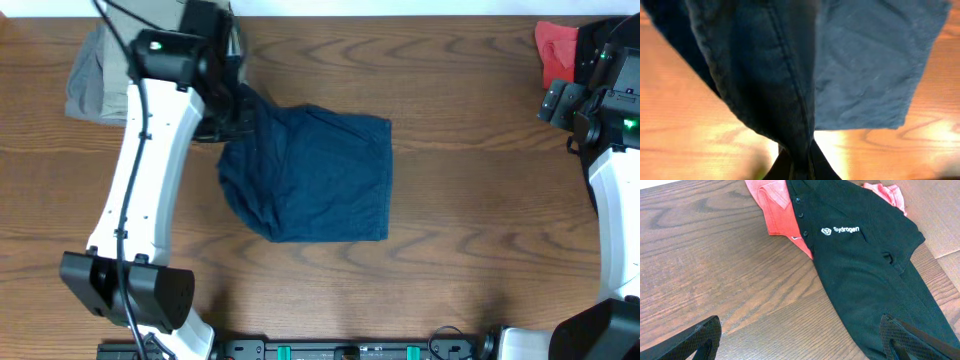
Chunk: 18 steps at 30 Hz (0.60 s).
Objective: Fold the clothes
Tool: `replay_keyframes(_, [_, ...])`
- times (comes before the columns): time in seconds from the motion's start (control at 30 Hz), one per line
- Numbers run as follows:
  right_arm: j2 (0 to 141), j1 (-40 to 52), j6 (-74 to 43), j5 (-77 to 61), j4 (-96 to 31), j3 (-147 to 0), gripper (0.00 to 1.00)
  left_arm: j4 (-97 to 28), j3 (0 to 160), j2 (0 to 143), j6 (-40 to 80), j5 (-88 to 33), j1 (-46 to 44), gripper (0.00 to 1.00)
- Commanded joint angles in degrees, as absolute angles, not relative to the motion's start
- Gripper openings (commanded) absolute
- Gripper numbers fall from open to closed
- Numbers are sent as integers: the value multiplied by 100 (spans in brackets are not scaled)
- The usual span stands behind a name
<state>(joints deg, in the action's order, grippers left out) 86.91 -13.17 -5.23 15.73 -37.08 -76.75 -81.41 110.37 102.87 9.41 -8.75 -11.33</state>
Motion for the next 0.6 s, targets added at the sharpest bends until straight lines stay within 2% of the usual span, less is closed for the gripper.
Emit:
replay_keyframes(0.0, [8718, -1343, -569, 1645, -3710, -7682, 99, -7937, 10945, 10333, 1278, -834, -1367, 6])
replay_keyframes(0.57, [8718, -1343, -569, 1645, -3710, -7682, 99, -6119, 9939, 10648, 1804, -851, -2484, 6])
